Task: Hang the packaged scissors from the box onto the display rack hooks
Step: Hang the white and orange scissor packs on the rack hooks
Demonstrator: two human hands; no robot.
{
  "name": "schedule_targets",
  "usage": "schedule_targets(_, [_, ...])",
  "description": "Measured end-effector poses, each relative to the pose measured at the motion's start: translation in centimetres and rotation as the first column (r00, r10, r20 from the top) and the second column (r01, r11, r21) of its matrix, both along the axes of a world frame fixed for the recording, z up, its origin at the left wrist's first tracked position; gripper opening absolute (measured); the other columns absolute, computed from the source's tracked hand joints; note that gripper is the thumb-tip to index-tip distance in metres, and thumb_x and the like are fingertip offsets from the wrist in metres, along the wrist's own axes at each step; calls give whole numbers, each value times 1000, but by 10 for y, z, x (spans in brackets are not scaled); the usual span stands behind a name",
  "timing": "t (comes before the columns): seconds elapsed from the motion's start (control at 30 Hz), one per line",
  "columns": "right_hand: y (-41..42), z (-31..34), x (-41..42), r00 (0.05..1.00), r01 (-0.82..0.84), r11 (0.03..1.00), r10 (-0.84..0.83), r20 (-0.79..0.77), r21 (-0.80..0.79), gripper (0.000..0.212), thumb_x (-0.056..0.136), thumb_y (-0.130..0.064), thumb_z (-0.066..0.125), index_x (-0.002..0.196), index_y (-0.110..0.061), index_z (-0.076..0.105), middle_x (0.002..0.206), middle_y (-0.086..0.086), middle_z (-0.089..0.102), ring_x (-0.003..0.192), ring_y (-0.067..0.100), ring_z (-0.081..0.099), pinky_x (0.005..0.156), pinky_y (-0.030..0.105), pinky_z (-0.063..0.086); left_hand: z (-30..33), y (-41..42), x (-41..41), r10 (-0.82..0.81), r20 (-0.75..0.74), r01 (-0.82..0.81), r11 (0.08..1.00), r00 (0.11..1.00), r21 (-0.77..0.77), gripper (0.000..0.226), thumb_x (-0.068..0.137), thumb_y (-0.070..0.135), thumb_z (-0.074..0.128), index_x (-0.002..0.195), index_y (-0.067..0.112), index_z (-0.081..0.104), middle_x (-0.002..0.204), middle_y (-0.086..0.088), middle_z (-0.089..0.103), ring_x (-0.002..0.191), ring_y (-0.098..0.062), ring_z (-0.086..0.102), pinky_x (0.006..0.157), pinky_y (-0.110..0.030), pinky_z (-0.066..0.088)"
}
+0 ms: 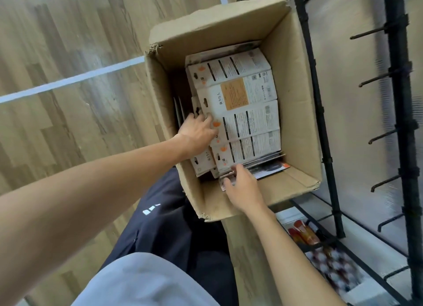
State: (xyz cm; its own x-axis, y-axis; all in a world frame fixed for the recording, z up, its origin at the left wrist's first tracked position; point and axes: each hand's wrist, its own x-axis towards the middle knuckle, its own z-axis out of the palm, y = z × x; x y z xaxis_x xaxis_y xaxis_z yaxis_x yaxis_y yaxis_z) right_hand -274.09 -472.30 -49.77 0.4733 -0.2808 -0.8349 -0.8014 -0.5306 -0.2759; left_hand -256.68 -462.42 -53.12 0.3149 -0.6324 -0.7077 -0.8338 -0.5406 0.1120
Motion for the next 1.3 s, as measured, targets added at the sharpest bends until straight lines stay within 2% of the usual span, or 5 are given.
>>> schedule_targets(0.27, [-5,-3,-4,999,44,999,-44,4,1,39,98,-27,54,136,-19,47,135,3,54,124,20,48,101,37,43,-3,-2,-3,-23,134,26,1000,991,-18,42,93,20,59,135,18,53,140,-13,42,124,-32,45,97,-43,40])
schedule_targets(0.57, [-1,-5,-3,999,46,999,-46,26,11,37,99,-27,53,135,-19,47,135,2,55,124,18,49,102,37,45,-5,1,0,18,128,-12,999,992,-49,35,86,21,68,121,17,65,151,-11,21,137,-34,25,99,-47,40])
schedule_targets(0.8, [4,-11,-3,999,12,1000,-12,43,-2,38,99,-26,53,135,-17,48,134,1,56,123,18,50,102,36,45,-4,-1,-1,168,12,-168,986,986,-2,36,89,4,63,125,8,59,147,-19,26,100,-33,57,74,-38,48])
schedule_targets(1.0, [15,-30,12,993,-31,970,58,106,-241,20,96,-21,59,115,-15,64,108,3,65,100,22,61,81,33,49,-13,3,5,186,-3,-186,982,983,-38,25,94,7,54,118,10,53,112,-11,59,96,-31,64,70,-36,39])
schedule_targets(1.3, [35,-62,28,1000,-3,916,-1,-8,-402,18,96,-30,64,110,-24,73,106,6,71,106,25,59,89,38,45,-21,7,5,329,-169,-354,923,929,-150,37,91,0,55,126,8,50,126,-18,44,96,-37,62,77,-45,57])
